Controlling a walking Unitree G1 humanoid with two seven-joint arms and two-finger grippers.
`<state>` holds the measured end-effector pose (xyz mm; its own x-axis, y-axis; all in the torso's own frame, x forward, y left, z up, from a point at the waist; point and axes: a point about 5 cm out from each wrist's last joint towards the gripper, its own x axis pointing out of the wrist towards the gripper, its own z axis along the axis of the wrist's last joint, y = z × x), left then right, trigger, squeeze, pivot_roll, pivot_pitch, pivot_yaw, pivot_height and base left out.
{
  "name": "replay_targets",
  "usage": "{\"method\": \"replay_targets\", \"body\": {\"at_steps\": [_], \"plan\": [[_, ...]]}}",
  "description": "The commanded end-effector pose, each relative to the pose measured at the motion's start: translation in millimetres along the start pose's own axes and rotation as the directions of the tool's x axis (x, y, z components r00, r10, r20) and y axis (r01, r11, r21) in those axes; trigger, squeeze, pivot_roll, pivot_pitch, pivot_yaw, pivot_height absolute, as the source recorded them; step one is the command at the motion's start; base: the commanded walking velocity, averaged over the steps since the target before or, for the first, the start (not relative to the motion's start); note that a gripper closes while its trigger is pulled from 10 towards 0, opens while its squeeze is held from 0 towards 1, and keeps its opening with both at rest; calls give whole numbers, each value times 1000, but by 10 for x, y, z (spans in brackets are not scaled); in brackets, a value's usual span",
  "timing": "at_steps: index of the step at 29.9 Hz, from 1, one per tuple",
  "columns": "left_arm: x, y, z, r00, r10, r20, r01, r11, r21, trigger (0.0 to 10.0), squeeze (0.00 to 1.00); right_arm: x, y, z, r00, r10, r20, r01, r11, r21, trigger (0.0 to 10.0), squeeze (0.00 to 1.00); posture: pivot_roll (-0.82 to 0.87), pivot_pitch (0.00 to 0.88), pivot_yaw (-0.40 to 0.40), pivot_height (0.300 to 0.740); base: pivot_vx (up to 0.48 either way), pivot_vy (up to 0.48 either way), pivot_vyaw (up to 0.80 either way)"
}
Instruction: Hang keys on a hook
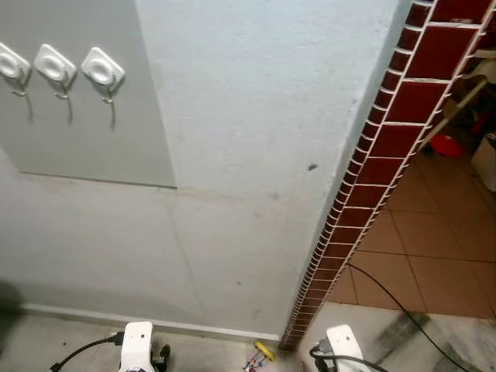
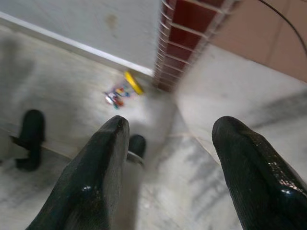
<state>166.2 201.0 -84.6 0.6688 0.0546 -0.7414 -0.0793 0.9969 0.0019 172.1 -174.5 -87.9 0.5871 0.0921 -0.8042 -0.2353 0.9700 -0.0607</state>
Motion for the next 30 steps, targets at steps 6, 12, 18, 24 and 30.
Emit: {"method": "replay_targets", "body": {"at_steps": [6,12,18,24,30], "plan": [[5,21,22,1000,7,3,-7,1000,9,10000,0,-12,-2,-50,1000,-2,-17,2,1000,10,10000,0,-107,0,7,740,0,0,0],[-4,5,-9,1000,8,-1,-8,1000,10,10000,0,-20,-13,-73,1000,-3,-20,3,1000,4,10000,0,-105,0,2,740,0,0,0],[-8,-2,-24,1000,9,-5,-9,1000,9,10000,0,-25,-24,-85,1000,-3,-23,3,1000,-1,10000,0,-102,0,-3,740,0,0,0],[-8,-4,-28,1000,9,-9,-9,1000,7,10000,0,-26,-23,-86,1000,3,-22,-4,1000,-6,10000,0,-98,0,-5,740,0,0,0],[-9,-6,-35,1000,7,-14,-7,1000,14,10000,0,-23,-12,-82,1000,5,-23,-6,1000,-14,10000,0,-97,0,-4,740,0,0,0]]}}
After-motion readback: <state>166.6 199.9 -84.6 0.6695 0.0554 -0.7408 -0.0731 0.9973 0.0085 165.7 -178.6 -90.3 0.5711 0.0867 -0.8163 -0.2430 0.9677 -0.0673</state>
